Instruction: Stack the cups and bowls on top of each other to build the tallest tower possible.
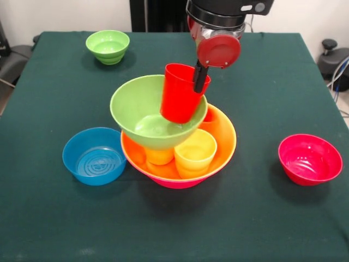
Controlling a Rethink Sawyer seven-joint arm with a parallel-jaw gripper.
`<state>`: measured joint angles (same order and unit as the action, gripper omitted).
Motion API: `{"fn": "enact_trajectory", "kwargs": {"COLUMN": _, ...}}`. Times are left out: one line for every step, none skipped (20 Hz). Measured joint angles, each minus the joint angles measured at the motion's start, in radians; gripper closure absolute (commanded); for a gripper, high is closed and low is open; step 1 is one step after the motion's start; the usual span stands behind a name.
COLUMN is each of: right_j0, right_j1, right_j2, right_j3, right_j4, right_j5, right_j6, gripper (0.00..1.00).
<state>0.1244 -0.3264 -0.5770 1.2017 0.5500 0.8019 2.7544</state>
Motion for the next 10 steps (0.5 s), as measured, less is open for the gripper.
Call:
{"fn": "enact_trajectory", "kwargs": {"right_j0": 0.001, "right_j1": 0.000, "right_j2": 0.000, "right_j3": 0.000, "right_j4": 0.002, "right_j5": 0.000, "right_j6": 0.000, "gripper": 1.00}}
{"fn": "enact_trajectory", "kwargs": {"right_j0": 0.001, "right_j1": 0.000, "right_j2": 0.000, "right_j3": 0.000, "right_j4": 0.004, "right_j5": 0.000, "right_j6": 0.000, "gripper": 1.00}}
{"fn": "enact_trajectory", "kwargs": {"right_j0": 0.000, "right_j1": 0.000, "right_j2": 0.000, "right_j3": 0.000, "right_j4": 0.006, "right_j5": 0.000, "right_j6": 0.000, "gripper": 1.00}}
{"fn": "enact_trajectory", "kwargs": {"right_j0": 0.000, "right_j1": 0.000, "right_j2": 0.000, "right_j3": 0.000, "right_j4": 0.007, "right_j5": 0.000, "right_j6": 0.000, "gripper": 1.00}}
{"fn": "enact_trajectory", "kwargs": {"right_j0": 0.000, "right_j1": 0.000, "right_j2": 0.000, "right_j3": 0.000, "right_j4": 0.009, "right_j5": 0.000, "right_j6": 0.000, "gripper": 1.00}}
{"fn": "enact_trajectory", "kwargs": {"right_j0": 0.000, "right_j1": 0.000, "right_j2": 0.000, "right_j3": 0.000, "right_j4": 0.011, "right_j5": 0.000, "right_j6": 0.000, "gripper": 1.00}}
{"fn": "enact_trajectory", "kwargs": {"right_j0": -0.001, "right_j1": 0.000, "right_j2": 0.000, "right_j3": 0.000, "right_j4": 0.012, "right_j5": 0.000, "right_j6": 0.000, "gripper": 1.00}}
{"fn": "enact_trajectory", "kwargs": {"right_j0": -0.001, "right_j1": 0.000, "right_j2": 0.000, "right_j3": 0.000, "right_j4": 0.013, "right_j5": 0.000, "right_j6": 0.000, "gripper": 1.00}}
{"fn": "enact_trajectory", "kwargs": {"right_j0": -0.001, "right_j1": 0.000, "right_j2": 0.000, "right_j3": 0.000, "right_j4": 0.015, "right_j5": 0.000, "right_j6": 0.000, "gripper": 1.00}}
{"fn": "enact_trajectory", "kwargs": {"right_j0": -0.001, "right_j1": 0.000, "right_j2": 0.000, "right_j3": 0.000, "right_j4": 0.016, "right_j5": 0.000, "right_j6": 0.000, "gripper": 1.00}}
